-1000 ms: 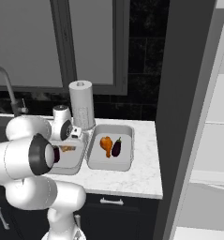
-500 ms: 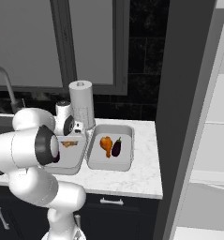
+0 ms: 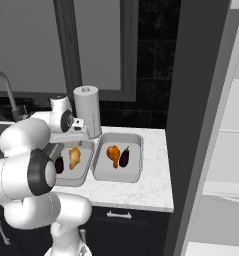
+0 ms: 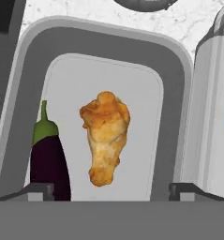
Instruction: Place one eggplant and one chicken drumstick in each tupperware on the nearby counter, to pack two identical lunches.
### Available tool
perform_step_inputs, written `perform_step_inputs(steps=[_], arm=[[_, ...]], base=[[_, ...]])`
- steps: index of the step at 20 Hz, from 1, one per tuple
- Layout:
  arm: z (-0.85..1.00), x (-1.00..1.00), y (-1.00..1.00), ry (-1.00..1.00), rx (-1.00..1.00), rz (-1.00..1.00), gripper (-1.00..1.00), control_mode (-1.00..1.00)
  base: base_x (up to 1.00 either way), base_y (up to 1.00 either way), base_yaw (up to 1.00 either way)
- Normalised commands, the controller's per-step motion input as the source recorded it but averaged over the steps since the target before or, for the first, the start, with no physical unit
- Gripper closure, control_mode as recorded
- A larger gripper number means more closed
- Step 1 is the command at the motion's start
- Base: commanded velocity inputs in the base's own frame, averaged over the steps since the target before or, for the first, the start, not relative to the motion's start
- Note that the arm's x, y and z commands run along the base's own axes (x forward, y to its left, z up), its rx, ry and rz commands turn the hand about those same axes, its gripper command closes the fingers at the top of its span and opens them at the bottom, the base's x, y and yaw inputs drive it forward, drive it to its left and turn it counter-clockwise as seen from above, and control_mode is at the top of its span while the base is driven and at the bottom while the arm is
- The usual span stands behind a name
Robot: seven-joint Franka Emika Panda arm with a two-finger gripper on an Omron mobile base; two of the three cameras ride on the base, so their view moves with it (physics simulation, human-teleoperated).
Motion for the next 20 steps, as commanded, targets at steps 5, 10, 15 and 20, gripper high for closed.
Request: perform_step_inputs(steps=[5, 10, 15, 20], arm=[[0.69, -0.83, -0.16, 0.00, -0.01, -0.01, -1.00, -1.00], [0.56, -1.00, -0.34, -0.06, 0.00, 0.00, -1.00, -1.00], [0.37, -0.92, -0.21, -0.08, 0.00, -0.03, -1.00, -1.00], [0.00, -0.78, -0.13, -0.01, 0.03, 0.01, -1.00, -1.00]], base=[[0.00, 0.00, 0.00], [0.00, 0.00, 0.00], [0.00, 0.00, 0.00], [0.00, 0.00, 0.00]])
